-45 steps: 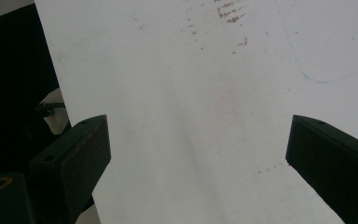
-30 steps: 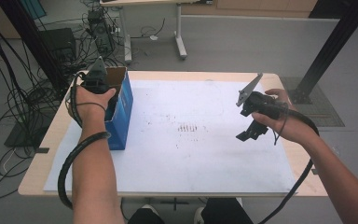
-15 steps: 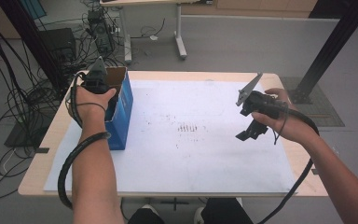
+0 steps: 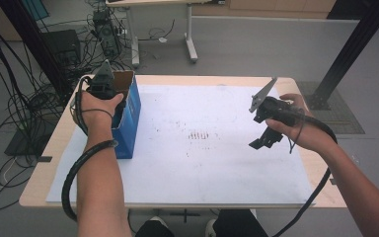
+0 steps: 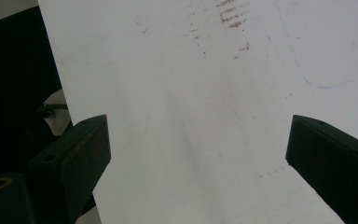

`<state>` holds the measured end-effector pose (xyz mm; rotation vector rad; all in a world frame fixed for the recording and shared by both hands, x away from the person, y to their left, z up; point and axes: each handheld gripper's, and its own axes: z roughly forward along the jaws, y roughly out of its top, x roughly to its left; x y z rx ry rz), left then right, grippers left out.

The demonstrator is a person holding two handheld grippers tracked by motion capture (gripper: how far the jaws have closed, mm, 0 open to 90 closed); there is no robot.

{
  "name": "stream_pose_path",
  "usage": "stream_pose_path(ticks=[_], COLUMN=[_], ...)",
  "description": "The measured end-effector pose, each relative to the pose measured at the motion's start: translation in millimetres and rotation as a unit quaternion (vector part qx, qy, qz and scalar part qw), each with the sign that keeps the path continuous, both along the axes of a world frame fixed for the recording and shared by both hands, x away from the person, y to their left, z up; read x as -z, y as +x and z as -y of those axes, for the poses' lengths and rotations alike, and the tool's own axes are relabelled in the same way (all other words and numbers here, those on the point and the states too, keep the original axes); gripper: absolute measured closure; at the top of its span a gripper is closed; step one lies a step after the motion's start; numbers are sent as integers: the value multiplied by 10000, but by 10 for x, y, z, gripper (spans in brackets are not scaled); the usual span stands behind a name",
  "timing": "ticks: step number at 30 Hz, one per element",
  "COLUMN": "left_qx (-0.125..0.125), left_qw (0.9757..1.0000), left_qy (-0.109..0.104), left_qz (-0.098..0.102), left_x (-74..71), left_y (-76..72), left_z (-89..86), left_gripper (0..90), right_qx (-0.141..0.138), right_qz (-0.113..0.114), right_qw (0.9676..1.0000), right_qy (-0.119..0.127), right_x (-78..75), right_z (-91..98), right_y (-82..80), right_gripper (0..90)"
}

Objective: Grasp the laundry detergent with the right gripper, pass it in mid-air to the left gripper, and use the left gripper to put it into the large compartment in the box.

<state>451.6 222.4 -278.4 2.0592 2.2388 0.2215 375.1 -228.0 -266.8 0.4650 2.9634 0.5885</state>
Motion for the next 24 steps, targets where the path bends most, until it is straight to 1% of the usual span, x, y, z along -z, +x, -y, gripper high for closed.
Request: stream_pose_path(ticks=[24], left_qx=[14], left_qw=[10000], left_qy=[-18], left_qz=[-5], left_x=[5], left_y=[-7], left_z=[7], left_gripper=[361], right_qx=[28], right_qz=[25], right_qw=[10000], right_qy=[5], right_x=[-19], right_z=[6], right_y=[-20], right_gripper=[65])
